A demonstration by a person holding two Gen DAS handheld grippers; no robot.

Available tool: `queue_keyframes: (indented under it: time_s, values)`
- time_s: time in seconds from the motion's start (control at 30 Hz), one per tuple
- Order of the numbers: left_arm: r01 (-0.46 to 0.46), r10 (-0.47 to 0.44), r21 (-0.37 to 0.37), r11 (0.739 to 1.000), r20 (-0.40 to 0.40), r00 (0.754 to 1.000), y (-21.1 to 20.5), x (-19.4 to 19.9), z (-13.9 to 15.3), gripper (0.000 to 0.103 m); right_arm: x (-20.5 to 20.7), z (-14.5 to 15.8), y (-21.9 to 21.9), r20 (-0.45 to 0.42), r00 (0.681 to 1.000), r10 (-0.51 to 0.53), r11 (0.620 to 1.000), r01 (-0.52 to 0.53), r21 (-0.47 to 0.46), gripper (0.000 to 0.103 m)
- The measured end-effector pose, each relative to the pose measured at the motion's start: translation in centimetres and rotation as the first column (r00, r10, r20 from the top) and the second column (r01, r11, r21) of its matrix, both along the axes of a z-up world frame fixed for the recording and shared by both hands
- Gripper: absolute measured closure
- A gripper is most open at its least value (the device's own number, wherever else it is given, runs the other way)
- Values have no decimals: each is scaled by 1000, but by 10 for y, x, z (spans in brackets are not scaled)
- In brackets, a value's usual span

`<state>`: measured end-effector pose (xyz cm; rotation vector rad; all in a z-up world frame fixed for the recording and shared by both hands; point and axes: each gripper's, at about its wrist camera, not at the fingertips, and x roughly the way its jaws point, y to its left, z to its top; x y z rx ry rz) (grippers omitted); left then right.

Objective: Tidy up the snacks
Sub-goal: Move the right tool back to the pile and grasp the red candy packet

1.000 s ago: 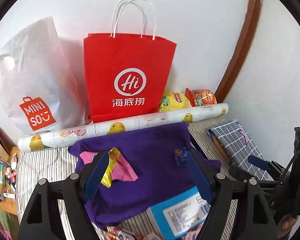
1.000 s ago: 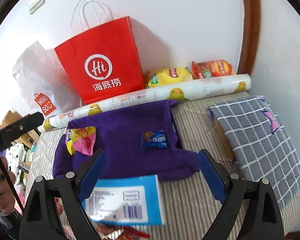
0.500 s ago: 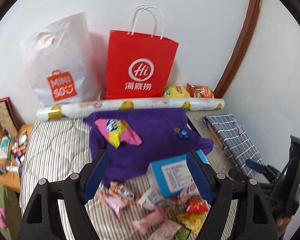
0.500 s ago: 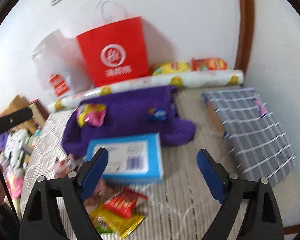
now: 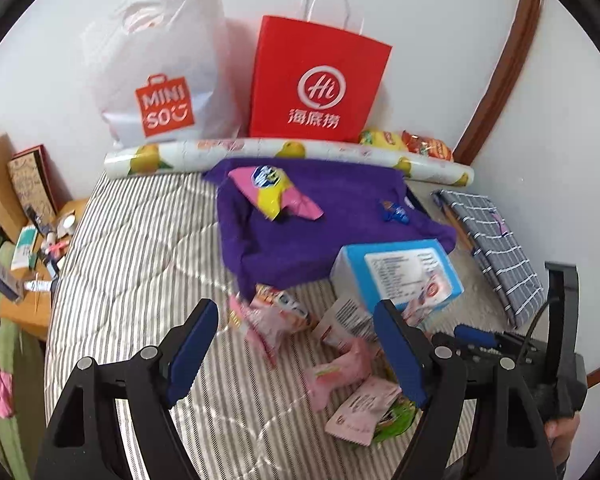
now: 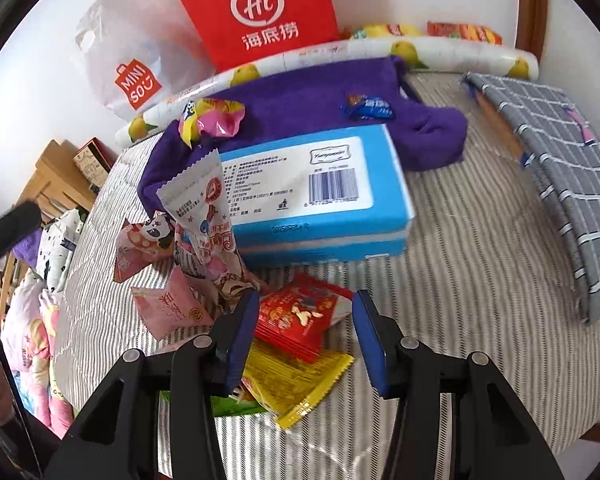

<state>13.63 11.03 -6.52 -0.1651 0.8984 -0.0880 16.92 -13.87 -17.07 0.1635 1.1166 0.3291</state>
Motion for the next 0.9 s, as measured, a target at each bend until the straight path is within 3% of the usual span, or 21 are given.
queue_keyframes:
  time_s: [0.27,0.57,0.9]
  values:
    - [-11,10,-22,1000,-45,999,13,-7,-21,24,14,-17,16,-53,998,-27,999,25,-37,54]
    - [-17,15,-40,999,-70,997,23,-10,-37,24,13,-27,12,-74,997,-17,987,5,-163,53]
    - [-3,-1,-51,999,-91,996,19,-10,-48,24,20,-40,11,-42,999,16,990,-21,-140,52]
